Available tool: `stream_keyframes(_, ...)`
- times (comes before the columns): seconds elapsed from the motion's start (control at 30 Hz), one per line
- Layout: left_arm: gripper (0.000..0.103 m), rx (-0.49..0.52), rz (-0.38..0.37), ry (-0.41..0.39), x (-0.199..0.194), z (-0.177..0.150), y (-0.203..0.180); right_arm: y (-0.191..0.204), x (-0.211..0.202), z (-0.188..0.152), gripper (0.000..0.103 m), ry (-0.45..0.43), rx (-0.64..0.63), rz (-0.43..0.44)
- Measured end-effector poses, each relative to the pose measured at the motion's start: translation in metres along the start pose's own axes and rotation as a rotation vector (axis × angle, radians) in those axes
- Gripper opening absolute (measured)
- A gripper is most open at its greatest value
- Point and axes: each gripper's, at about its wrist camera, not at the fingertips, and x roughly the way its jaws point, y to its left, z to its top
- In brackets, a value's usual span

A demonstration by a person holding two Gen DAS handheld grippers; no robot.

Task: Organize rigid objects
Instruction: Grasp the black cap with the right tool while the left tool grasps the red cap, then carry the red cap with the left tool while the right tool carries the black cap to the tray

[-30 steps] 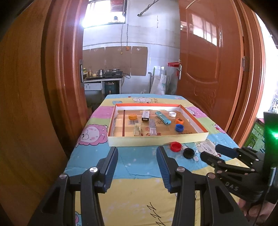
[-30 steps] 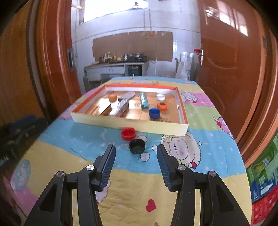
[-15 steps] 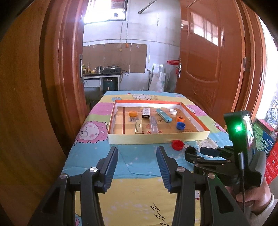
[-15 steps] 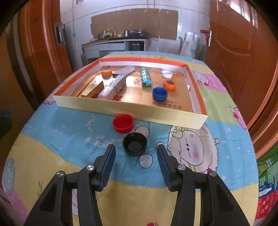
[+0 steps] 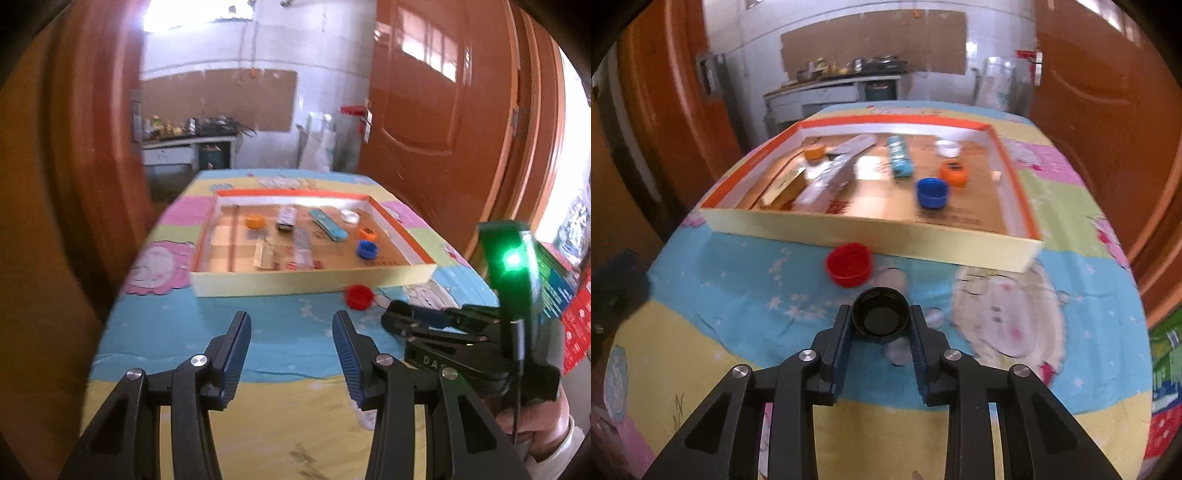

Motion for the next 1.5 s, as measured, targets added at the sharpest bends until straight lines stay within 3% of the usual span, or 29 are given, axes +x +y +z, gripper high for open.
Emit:
stream_keyframes(0.17, 0.046, 0.046, -0.062, 0.086, 0.034, 0.009, -0.029, -0.032, -0.016, -0.011, 0.03, -0.036, 0.07, -0.044)
stream_keyframes(0.33, 0.046, 0.101, -0.053, 0.164, 0.07, 0.013, -0.055, -0.054, -0.028, -0.018, 0.03, -0.063, 0.108, -0.015)
stream_keyframes(0.57, 0.046, 0.158, 0.017, 0.234, 0.105, 0.016, -0.074, -0.07, -0.039, -0.024, 0.03, -0.094, 0.152, 0.06)
stream_keyframes(0.97, 0.045, 0.138, 0.037, 0.265, 0.13, 0.023, -0.074, -0.073, -0.043, -0.026, 0.031, -0.118, 0.16, 0.126)
stream_keyframes(1.07, 0.03, 0.148, 0.025, 0.254, 0.127, 0.021, -0.076, -0.078, -0.04, -0.026, 0.031, -0.103, 0.185, 0.133)
stream_keyframes(1.13, 0.03, 0.159, 0.026, 0.246, 0.125, 0.02, -0.078, -0.081, -0.038, -0.026, 0.031, -0.094, 0.199, 0.137)
stream_keyframes(1.5, 0.03, 0.087, -0.082, 0.22, 0.099, 0.021, -0.064, -0.074, -0.041, -0.026, 0.031, -0.097, 0.176, 0.082)
